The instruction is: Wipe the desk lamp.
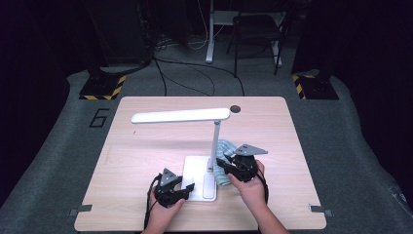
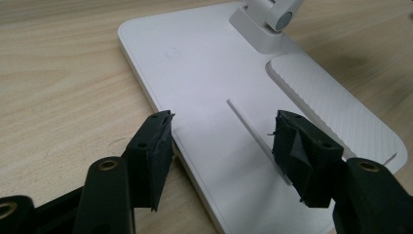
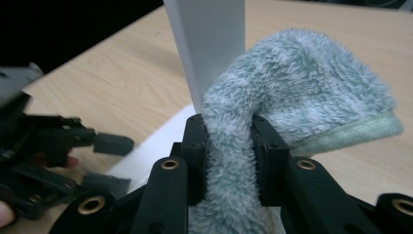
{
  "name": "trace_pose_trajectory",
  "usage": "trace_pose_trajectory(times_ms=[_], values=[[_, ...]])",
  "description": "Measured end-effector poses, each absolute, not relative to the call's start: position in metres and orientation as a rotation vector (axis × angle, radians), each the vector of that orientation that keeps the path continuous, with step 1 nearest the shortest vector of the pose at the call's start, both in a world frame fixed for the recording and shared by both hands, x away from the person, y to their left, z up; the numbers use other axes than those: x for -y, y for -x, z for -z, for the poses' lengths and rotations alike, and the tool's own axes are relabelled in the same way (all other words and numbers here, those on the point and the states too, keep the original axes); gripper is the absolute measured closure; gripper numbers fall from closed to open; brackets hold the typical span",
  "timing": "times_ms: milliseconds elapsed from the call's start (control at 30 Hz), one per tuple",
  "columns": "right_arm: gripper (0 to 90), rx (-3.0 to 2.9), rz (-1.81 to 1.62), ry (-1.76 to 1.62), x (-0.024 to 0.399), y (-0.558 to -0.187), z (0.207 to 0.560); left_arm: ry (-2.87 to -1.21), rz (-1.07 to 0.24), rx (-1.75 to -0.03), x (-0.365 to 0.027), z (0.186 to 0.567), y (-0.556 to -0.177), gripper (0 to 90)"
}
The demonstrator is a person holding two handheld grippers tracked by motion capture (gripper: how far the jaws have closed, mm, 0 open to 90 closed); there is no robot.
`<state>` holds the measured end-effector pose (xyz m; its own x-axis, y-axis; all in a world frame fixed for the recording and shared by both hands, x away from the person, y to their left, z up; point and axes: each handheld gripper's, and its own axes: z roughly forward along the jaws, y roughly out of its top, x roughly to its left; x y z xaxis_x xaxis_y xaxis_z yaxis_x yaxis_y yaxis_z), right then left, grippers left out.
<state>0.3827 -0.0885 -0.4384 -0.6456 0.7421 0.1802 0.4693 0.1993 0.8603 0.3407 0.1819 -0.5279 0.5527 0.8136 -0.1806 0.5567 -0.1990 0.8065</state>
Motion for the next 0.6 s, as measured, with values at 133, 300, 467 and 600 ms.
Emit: trace_pose_trajectory(times_ms=[133,300,467,600], values=[[71.1,-2.169,-1.457,-1.103,0.091,-0.379,0.415,-1.904,-0.359,-1.106,-0.183,0.528,-0.341,40.0],[71.1,-2.134,-1.490,-1.052,0.095,-0.377,0.390,-1.887,-0.359,-1.115,-0.182,0.528,-0.341,40.1],[71.2,-2.102,-1.537,-1.027,0.099,-0.376,0.366,-1.903,-0.366,-1.109,-0.182,0.528,-0.340,40.1],[71.2,-2.078,-1.560,-1.000,0.101,-0.375,0.348,-1.903,-0.369,-1.108,-0.182,0.528,-0.340,40.1]])
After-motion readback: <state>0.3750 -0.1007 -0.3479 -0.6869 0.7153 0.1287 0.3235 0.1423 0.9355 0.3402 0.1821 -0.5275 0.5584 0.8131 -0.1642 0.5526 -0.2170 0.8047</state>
